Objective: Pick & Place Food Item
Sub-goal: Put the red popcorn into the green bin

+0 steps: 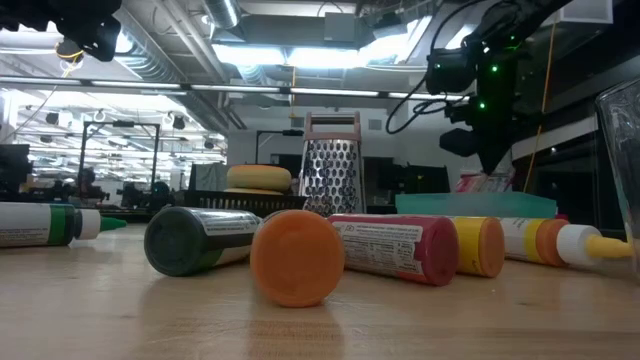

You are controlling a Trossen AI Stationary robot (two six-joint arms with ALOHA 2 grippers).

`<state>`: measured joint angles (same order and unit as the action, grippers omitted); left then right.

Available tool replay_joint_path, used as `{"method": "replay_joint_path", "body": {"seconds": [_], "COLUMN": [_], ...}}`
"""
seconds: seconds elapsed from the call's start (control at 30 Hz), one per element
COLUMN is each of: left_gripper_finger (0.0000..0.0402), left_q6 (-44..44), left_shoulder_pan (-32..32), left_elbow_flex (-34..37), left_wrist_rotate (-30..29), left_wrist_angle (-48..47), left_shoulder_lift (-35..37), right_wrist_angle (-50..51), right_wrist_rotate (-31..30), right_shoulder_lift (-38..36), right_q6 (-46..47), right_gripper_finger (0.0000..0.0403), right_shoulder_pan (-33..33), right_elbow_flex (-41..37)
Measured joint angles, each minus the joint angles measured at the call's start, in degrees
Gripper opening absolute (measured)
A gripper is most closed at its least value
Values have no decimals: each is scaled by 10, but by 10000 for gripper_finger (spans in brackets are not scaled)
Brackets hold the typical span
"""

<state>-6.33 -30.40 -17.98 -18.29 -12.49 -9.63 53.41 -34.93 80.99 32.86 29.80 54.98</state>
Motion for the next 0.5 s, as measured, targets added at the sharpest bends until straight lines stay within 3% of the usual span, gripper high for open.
{"method": "replay_joint_path", "body": {"seconds": [0.3,0.5], "left_gripper_finger": [171,171], "left_q6": [0,-3], "left_shoulder_pan": [0,0], "left_elbow_flex": [0,0], "left_wrist_rotate": [0,0], "left_wrist_angle": [0,0], "left_shoulder_lift": [0,0], "right_wrist_angle": [-5,-14], "right_wrist_rotate": [86,88], "right_shoulder_lift": [0,0], "right_q6": [4,6], "right_gripper_finger": [7,87], "right_shoulder_pan": [0,0], "right_elbow_flex": [0,1]}}
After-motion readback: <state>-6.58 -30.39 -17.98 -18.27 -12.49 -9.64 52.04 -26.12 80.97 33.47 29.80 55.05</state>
